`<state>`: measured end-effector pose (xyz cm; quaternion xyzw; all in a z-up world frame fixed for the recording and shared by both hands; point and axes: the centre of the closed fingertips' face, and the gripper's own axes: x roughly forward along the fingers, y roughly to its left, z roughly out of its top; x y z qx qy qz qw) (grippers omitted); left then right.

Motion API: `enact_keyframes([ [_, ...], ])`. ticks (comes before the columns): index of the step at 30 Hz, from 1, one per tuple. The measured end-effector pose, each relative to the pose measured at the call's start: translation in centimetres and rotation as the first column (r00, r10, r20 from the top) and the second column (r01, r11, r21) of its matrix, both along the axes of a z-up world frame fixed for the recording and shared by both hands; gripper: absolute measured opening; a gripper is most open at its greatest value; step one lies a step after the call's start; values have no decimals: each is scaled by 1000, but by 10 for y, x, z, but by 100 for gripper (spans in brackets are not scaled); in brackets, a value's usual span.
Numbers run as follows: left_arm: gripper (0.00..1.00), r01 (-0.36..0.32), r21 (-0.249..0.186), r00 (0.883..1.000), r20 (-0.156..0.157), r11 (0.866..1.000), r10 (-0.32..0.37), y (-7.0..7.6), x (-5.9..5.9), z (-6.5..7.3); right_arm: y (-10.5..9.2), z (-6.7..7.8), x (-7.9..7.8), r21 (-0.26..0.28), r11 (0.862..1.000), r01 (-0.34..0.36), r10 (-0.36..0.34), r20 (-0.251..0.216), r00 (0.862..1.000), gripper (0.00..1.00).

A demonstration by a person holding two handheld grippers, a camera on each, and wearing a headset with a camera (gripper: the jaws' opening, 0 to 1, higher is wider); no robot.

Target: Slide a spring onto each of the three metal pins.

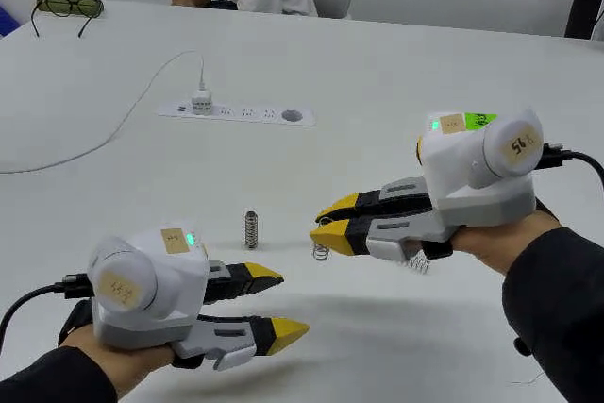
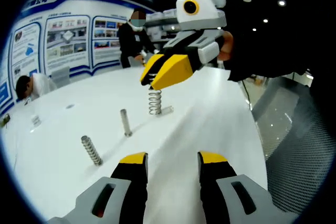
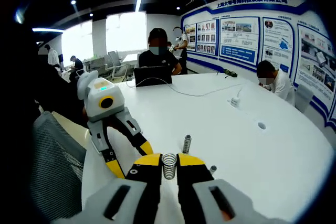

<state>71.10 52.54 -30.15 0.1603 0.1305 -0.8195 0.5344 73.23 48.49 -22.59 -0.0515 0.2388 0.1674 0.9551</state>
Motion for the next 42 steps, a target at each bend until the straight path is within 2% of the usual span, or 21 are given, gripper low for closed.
enact_keyframes([
  [9, 42, -44, -4, 999, -23, 999, 44, 5, 9, -1, -25, 10, 13, -28, 995, 98, -97, 43, 994, 12],
  [17, 47, -76, -3, 997, -33, 997, 76, 13, 20, -3, -41, 16, 21, -16, 987, 159, -157, 72, 985, 12],
  [21, 49, -103, -8, 994, -38, 995, 102, 16, 27, -2, -52, 13, 25, -21, 982, 187, -185, 69, 980, 12],
  [31, 53, -151, -9, 987, -51, 988, 151, 22, 39, -3, -61, -1, 35, -16, 975, 223, -222, 49, 974, 12],
  [35, 54, -168, -8, 984, -56, 986, 167, 25, 41, -4, -66, -9, 37, -15, 972, 236, -236, 31, 971, 12],
  [42, 56, -189, -4, 980, -66, 982, 189, 27, 44, -5, -66, -15, 40, -19, 971, 237, -236, 20, 971, 12],
])
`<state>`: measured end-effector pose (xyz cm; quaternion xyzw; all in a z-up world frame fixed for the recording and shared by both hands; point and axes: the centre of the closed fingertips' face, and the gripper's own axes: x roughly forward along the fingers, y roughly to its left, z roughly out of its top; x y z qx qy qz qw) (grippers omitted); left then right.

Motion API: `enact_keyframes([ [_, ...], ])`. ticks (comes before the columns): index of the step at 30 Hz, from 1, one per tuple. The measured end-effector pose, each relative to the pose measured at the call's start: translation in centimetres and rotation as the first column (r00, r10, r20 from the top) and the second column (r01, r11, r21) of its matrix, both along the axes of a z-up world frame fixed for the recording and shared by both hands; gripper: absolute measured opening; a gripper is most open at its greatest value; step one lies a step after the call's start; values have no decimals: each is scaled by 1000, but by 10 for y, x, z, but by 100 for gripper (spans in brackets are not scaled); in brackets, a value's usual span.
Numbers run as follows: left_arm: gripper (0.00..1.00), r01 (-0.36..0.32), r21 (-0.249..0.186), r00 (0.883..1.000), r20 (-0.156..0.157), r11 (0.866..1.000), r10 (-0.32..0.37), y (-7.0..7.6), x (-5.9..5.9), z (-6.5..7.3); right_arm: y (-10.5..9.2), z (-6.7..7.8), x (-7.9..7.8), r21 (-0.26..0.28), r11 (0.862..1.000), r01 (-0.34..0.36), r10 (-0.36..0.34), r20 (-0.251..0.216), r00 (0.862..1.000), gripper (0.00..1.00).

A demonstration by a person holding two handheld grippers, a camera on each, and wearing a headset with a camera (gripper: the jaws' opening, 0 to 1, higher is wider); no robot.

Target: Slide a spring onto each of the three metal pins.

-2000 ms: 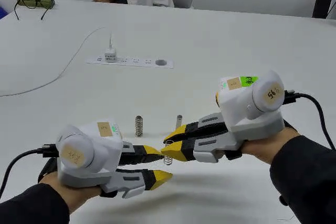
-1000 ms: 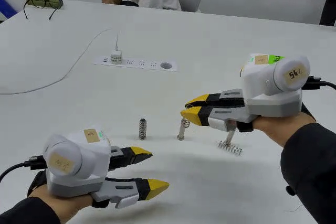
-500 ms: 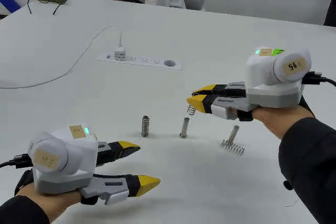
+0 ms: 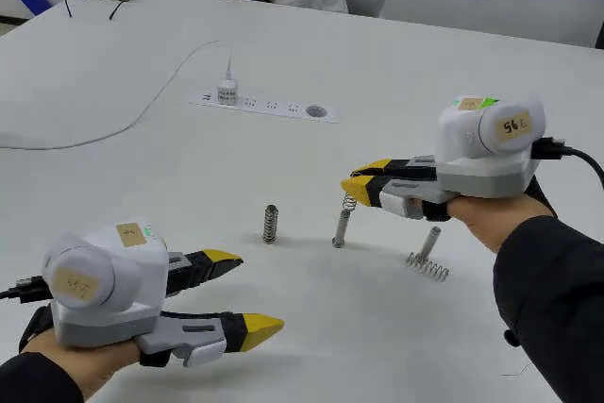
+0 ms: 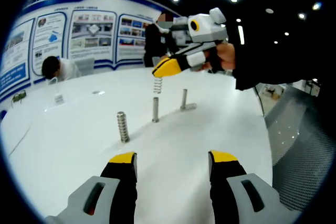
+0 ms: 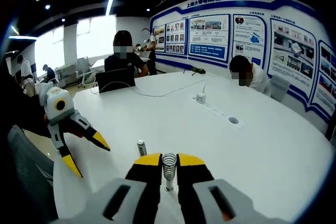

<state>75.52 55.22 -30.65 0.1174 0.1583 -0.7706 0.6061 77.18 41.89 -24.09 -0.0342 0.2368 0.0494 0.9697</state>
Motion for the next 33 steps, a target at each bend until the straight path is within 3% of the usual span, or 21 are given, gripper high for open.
enact_keyframes([
  [33, 55, -14, 17, 1000, -6, 1000, 14, 4, 3, -4, 1, -23, 1, 24, 1000, 14, -13, -37, 999, 12],
])
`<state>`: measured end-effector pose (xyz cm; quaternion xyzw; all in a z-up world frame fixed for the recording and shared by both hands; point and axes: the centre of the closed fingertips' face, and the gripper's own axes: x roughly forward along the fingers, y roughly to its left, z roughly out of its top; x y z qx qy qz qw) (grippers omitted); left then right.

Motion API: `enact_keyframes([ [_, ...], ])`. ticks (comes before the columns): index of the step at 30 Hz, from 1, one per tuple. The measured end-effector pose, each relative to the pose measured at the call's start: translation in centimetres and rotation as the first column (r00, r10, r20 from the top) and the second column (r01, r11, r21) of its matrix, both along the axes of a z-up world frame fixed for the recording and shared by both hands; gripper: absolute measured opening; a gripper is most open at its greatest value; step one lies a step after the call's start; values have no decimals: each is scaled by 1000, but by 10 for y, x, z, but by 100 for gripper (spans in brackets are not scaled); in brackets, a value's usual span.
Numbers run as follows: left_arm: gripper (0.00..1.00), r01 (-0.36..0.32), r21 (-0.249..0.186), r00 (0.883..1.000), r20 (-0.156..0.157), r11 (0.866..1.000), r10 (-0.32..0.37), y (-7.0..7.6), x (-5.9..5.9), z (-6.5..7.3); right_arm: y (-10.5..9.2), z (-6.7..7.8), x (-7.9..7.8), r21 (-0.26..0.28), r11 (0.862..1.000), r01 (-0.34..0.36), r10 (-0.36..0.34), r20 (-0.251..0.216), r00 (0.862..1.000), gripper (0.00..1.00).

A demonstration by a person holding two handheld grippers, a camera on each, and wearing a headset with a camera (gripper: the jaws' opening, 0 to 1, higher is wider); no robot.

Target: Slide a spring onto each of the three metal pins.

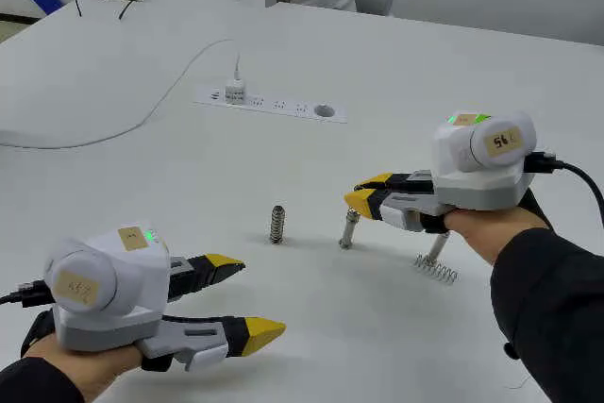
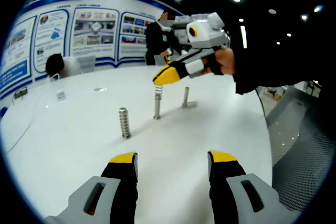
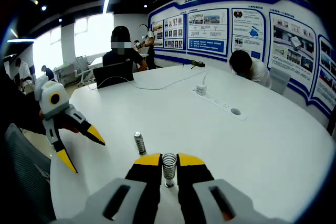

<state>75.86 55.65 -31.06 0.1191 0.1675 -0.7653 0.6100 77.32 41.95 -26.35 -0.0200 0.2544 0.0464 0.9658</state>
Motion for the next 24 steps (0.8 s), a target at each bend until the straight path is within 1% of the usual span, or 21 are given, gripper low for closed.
enact_keyframes([
  [6, 55, -1, 5, 1000, 0, 1000, 1, 1, 0, -2, 2, -8, -1, 6, 1000, -1, 1, -13, 1000, 12],
  [16, 54, -1, 9, 1000, -1, 1000, 1, 1, -1, -3, 4, -15, -1, 11, 1000, 1, -1, -28, 1000, 12],
  [24, 54, -3, 11, 1000, -2, 1000, 3, 1, -1, -4, 2, -25, -1, 11, 1000, 2, -2, -45, 999, 12],
])
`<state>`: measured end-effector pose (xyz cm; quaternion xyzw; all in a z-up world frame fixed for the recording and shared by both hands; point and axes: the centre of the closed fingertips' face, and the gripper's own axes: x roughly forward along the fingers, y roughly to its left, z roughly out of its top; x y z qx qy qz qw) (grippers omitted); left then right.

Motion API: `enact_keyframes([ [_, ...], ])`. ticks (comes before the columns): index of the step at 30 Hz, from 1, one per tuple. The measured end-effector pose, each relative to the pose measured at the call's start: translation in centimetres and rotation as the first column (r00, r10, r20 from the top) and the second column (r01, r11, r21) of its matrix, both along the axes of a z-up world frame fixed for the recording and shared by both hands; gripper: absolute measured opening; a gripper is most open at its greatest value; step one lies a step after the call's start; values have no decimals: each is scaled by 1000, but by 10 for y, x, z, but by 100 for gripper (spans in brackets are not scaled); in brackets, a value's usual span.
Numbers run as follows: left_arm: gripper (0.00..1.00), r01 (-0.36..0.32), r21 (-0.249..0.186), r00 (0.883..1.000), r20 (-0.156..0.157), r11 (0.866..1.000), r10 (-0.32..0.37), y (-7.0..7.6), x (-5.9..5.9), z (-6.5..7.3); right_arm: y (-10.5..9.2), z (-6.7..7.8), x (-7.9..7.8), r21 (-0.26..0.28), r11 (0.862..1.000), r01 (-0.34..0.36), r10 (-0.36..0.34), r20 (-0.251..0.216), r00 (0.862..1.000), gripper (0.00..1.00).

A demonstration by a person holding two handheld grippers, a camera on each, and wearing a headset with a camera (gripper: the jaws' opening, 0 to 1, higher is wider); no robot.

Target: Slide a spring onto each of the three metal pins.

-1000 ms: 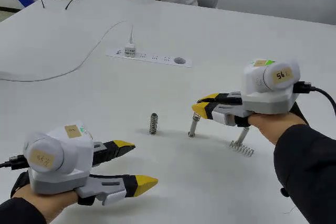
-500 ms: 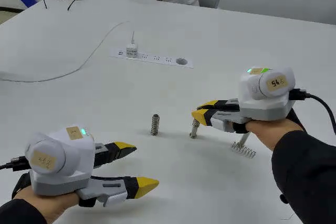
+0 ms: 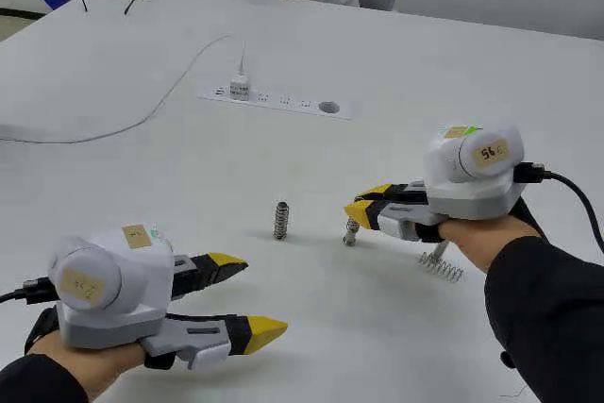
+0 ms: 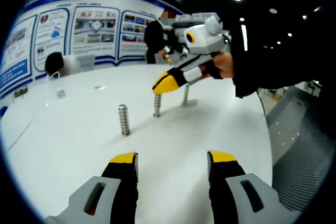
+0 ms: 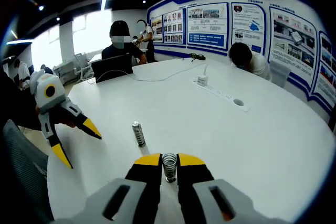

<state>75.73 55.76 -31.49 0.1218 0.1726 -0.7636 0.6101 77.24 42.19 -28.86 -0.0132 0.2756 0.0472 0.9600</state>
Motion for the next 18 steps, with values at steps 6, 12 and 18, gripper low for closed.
enact_keyframes([
  [6, 54, -2, 3, 1000, -3, 1000, 2, 0, 0, -2, -1, -5, 0, 0, 1000, 2, -2, -13, 1000, 12],
  [12, 54, -1, 6, 1000, -4, 1000, 1, 0, -1, -3, -3, -11, 1, -1, 1000, 4, -4, -26, 1000, 12],
  [18, 54, -3, 7, 1000, -5, 1000, 3, 1, 0, -3, -4, -15, 1, -2, 1000, 9, -9, -36, 999, 12],
])
